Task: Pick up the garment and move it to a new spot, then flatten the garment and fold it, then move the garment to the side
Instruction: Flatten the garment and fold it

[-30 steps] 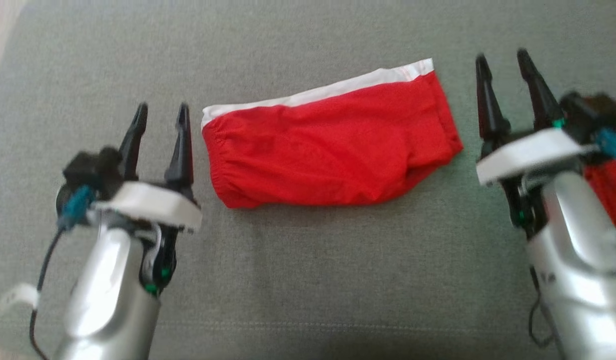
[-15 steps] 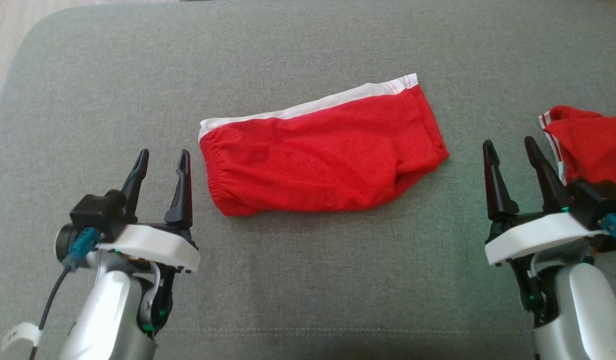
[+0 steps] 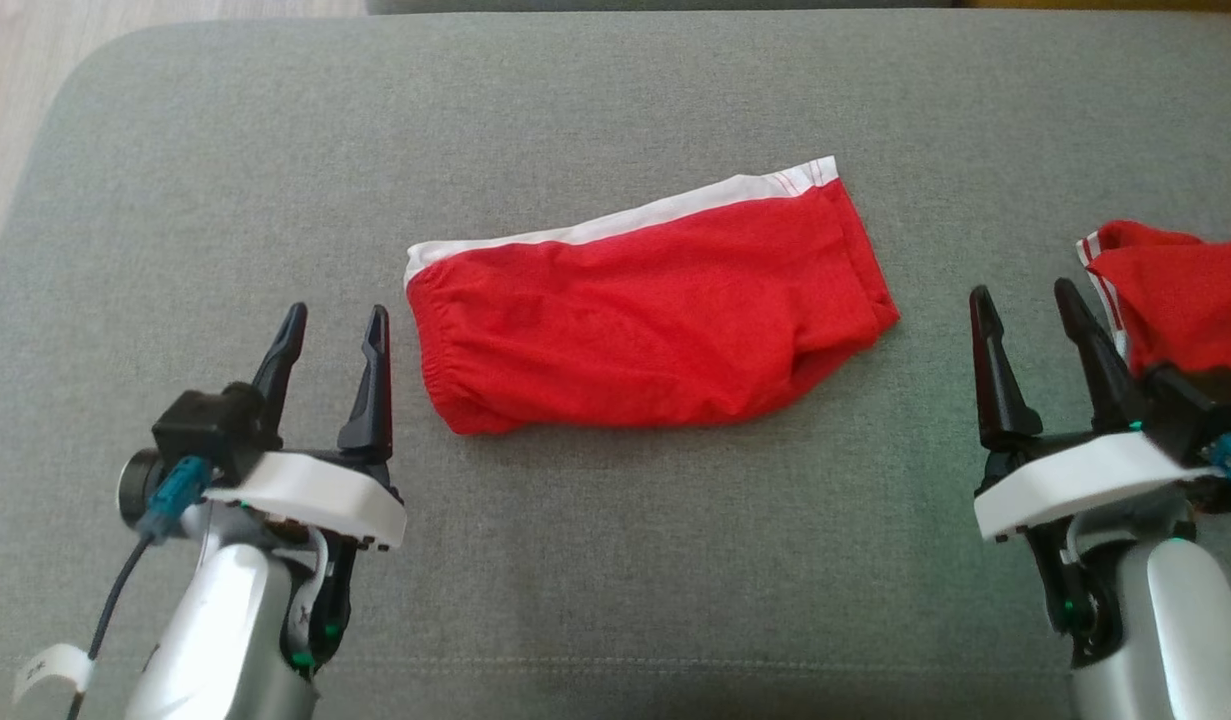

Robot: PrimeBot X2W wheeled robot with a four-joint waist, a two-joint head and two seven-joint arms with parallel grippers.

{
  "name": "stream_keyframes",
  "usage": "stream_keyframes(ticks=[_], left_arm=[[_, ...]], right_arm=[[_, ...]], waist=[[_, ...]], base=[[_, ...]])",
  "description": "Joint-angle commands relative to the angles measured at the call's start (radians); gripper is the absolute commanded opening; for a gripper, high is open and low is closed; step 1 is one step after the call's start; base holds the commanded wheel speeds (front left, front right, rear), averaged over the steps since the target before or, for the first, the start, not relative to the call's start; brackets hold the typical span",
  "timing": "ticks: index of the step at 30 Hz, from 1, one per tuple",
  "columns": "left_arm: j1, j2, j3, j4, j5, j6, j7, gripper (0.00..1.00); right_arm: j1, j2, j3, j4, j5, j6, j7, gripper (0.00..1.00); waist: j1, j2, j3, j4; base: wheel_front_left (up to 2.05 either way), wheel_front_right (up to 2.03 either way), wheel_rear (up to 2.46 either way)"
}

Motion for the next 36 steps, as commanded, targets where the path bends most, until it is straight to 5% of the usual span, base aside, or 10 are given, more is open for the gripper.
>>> stream_keyframes(ticks=[1,13,26,34,35,36], left_arm=[[-0.019,0.026,0.034,-0.03,0.008,0.004,0.002,1.0],[-0.061,0.018,0.012,-0.035,0.01,0.003,0.0,1.0],[-0.132,-0.012,-0.017,0.012,0.006,-0.02,-0.021,1.0],[-0.139,-0.011,-0.014,0.029,0.003,-0.024,-0.031,1.0],[-0.139,-0.011,-0.013,0.031,0.003,-0.023,-0.032,1.0],[-0.139,-0.011,-0.013,0.031,0.003,-0.023,-0.032,1.0]], right_arm=[[-0.015,0.002,0.018,-0.038,-0.007,-0.001,0.002,1.0],[-0.17,-0.024,0.039,0.053,-0.025,-0.001,0.017,1.0],[-0.426,-0.027,0.095,0.584,-0.09,-0.001,0.033,1.0],[-0.475,-0.001,0.091,0.782,-0.098,-0.001,0.023,1.0],[-0.476,0.001,0.094,0.797,-0.091,-0.001,0.025,0.42],[-0.476,0.001,0.094,0.797,-0.091,-0.001,0.025,0.42]], waist=[[0.0,0.0,0.0,0.001],[0.0,0.0,0.048,0.023],[0.0,0.0,0.112,0.067],[0.0,0.0,0.121,0.072],[0.0,0.0,0.12,0.071],[0.0,0.0,0.12,0.071]], base=[[0.0,0.0,0.0],[0.0,0.0,0.0],[0.0,0.0,0.0],[0.0,0.0,0.0],[0.0,0.0,0.0],[0.0,0.0,0.0]])
